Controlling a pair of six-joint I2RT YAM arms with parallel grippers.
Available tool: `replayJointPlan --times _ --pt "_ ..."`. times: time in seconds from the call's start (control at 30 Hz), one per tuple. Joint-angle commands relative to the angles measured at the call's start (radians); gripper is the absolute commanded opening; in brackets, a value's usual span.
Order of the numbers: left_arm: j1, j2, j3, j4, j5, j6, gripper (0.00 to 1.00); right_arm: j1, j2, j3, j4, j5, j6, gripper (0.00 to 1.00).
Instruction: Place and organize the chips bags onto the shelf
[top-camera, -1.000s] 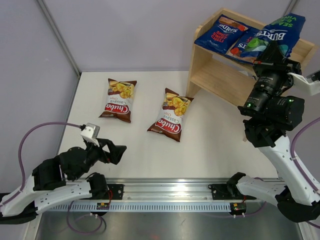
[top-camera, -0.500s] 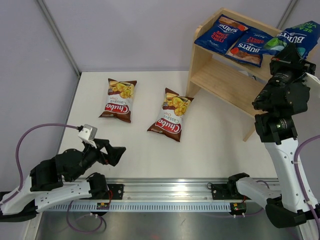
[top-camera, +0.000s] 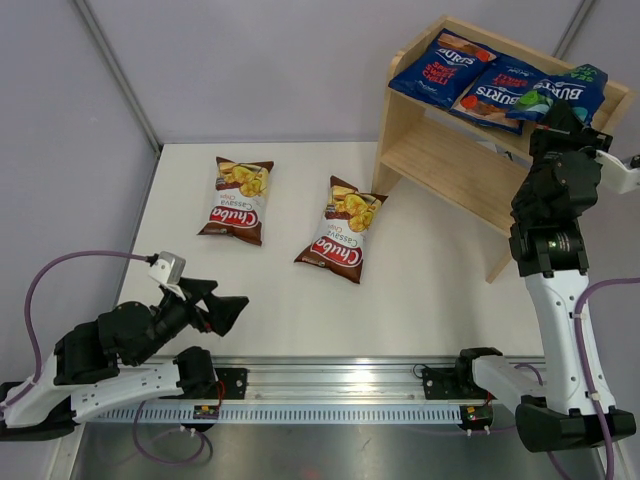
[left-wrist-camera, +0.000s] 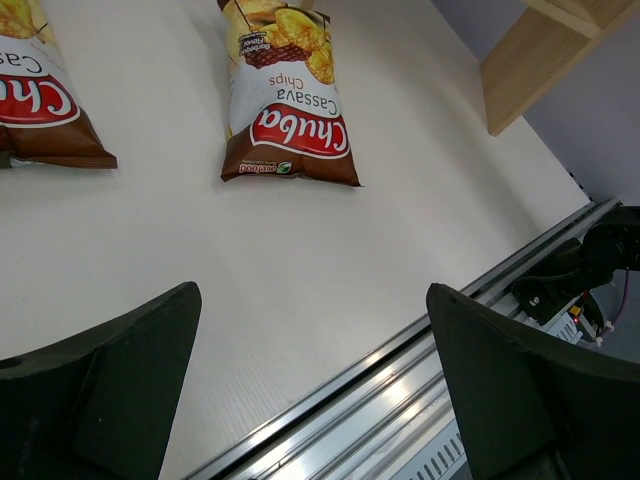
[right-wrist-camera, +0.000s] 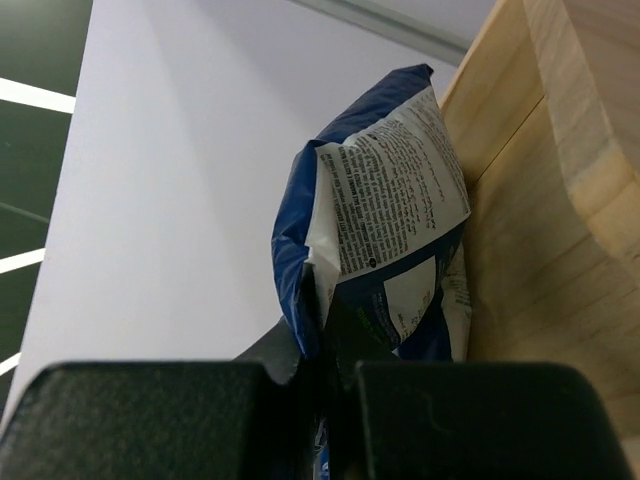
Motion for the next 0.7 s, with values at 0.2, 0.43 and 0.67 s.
replayJointPlan --times 0.2,0.43,0.67 --pt "-0.011 -0.045 -0.008 0.053 0.025 0.020 0.99 -0.009 -0.066 -0.057 -0.048 -0.021 0.143 0.00" --pt "-0.020 -0.052 -0.009 0.054 0.024 0.020 0.99 -0.009 -0.130 -0.107 -0.099 0.044 0.157 0.00" --pt "-0.022 -0.048 -0.008 0.051 0.018 0.017 0.99 -0.011 -0.121 -0.124 -0.171 0.079 0.218 0.04"
